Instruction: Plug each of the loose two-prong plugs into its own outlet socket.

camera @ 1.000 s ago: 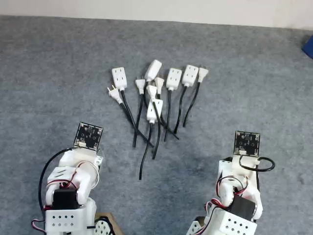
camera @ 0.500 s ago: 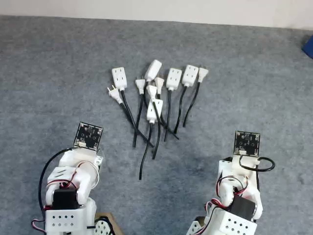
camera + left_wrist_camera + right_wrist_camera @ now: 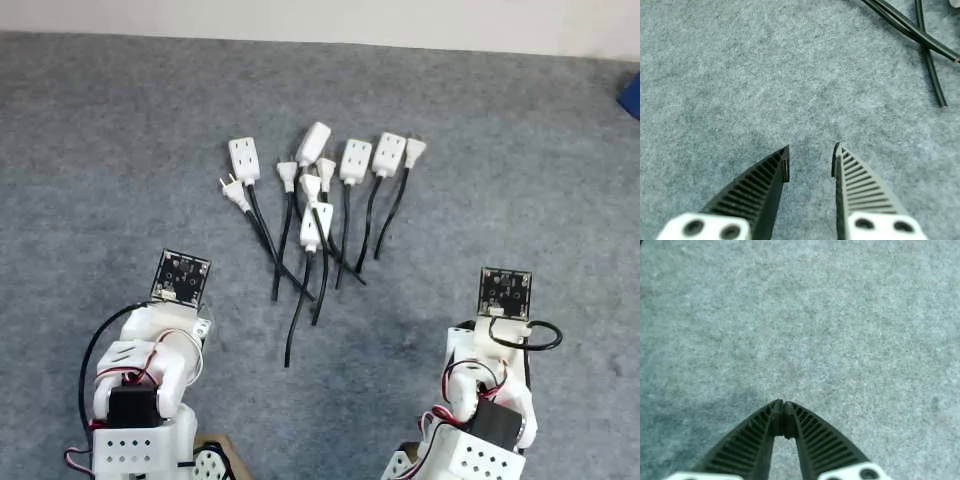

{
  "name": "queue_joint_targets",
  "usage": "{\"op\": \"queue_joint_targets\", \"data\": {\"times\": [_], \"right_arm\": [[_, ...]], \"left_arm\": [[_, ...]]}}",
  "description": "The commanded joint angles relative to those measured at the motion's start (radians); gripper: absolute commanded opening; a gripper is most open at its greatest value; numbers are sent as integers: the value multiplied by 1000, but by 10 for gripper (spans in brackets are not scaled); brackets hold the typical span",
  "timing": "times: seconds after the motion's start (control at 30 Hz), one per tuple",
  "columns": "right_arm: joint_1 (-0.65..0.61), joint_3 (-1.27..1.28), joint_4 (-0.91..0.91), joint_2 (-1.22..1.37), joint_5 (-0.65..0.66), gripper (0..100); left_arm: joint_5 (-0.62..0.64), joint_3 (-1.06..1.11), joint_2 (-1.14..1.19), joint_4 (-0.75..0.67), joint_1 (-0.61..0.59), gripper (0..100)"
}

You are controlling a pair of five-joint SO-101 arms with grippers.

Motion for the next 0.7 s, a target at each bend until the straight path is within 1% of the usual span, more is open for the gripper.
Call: {"op": "queue_joint_targets", "data": {"times": [0.0, 0.57, 0.67], "right_arm": [[10, 137, -25, -7, 11, 5], [8, 137, -24, -7, 6, 5], [8, 137, -24, -7, 6, 5]], "left_arm": [[5, 16, 2, 5, 8, 153], [6, 16, 2, 6, 15, 153], [6, 16, 2, 77, 16, 153]]}}
